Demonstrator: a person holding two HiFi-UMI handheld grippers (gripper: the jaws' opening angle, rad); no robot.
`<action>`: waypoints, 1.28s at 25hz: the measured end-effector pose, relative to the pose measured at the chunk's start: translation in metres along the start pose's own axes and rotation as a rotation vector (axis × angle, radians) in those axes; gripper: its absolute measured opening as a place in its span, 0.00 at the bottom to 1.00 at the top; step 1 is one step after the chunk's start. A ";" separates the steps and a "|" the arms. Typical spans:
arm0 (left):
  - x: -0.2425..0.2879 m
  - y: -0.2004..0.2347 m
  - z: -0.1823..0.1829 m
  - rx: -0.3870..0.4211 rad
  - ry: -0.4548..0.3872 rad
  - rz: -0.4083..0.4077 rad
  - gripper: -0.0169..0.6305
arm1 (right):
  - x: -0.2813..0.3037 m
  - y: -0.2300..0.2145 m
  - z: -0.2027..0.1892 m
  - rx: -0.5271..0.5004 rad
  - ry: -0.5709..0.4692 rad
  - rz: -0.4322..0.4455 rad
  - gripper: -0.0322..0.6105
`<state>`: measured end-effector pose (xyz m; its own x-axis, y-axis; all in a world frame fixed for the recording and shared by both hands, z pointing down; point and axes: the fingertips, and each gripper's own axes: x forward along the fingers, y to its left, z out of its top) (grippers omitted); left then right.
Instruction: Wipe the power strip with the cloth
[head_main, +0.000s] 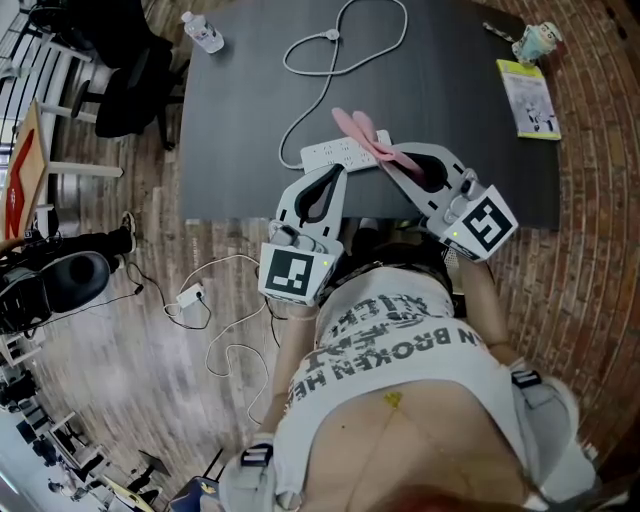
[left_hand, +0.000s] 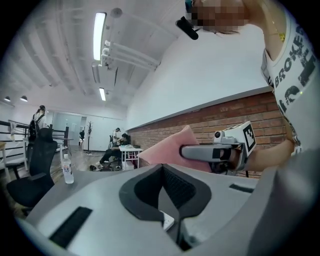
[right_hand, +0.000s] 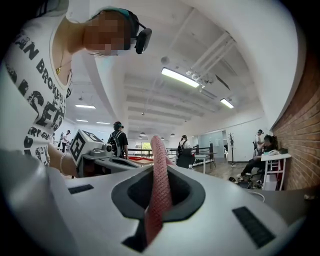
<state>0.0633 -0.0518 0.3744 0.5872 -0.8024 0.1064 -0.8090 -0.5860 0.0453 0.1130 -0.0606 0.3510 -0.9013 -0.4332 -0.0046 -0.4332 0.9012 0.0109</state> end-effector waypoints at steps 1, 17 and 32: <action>0.000 -0.002 0.002 0.001 -0.004 -0.002 0.04 | -0.001 0.001 0.001 -0.003 -0.003 0.000 0.08; 0.006 -0.026 0.017 0.057 -0.018 -0.036 0.04 | -0.006 0.004 0.005 -0.020 0.000 -0.004 0.07; 0.001 -0.020 0.018 0.038 -0.014 -0.009 0.04 | -0.001 0.012 0.006 0.008 0.008 0.017 0.07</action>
<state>0.0803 -0.0425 0.3561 0.5947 -0.7987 0.0919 -0.8025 -0.5966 0.0087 0.1092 -0.0495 0.3456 -0.9085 -0.4178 0.0037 -0.4178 0.9085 0.0034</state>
